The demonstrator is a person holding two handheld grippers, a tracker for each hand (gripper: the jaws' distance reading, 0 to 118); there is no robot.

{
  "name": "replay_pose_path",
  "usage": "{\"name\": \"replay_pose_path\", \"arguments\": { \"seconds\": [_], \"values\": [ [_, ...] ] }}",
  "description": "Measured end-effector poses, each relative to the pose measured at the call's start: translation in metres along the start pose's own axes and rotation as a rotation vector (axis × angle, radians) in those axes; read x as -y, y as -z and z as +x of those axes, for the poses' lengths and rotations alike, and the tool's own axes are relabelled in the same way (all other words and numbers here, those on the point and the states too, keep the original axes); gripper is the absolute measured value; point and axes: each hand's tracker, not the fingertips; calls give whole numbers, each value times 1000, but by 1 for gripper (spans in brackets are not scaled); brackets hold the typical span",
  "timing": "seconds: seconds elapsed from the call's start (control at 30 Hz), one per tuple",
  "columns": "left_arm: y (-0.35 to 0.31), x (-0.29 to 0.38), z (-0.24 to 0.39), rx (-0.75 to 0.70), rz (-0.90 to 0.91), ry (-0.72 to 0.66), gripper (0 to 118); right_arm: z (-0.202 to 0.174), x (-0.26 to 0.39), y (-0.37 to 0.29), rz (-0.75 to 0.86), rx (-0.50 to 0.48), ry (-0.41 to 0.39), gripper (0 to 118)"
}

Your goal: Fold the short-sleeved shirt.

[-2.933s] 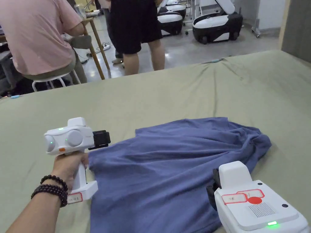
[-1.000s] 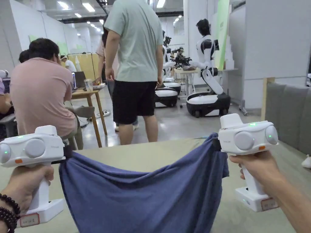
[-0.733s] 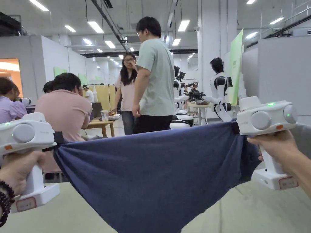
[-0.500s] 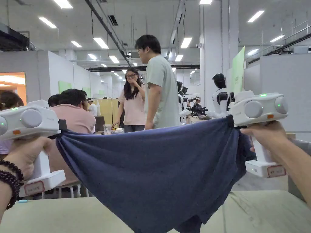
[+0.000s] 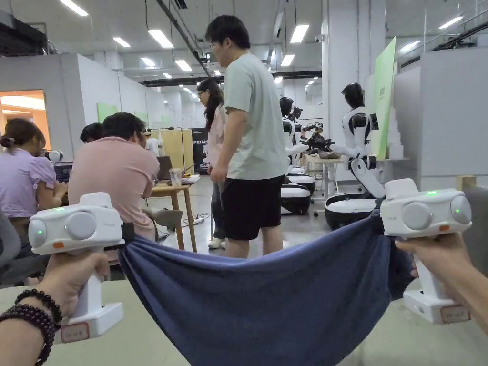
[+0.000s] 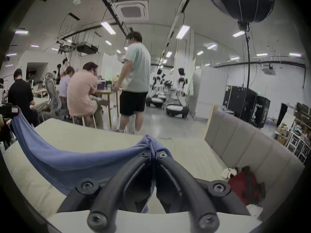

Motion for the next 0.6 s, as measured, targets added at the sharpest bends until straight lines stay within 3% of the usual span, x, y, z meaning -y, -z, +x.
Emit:
{"name": "replay_pose_path", "arguments": {
  "seconds": [0.2,0.3,0.6],
  "values": [
    [-30,55,-22,96,4,-39,3,22,67,-32,33,-54,86,4],
    [-62,91,-35,140,-23,-57,3,24,111,-65,-6,-62,27,4],
    [-166,239,-41,137,-137,-67,3,11,266,-162,-261,-100,-50,4]
  ]
}}
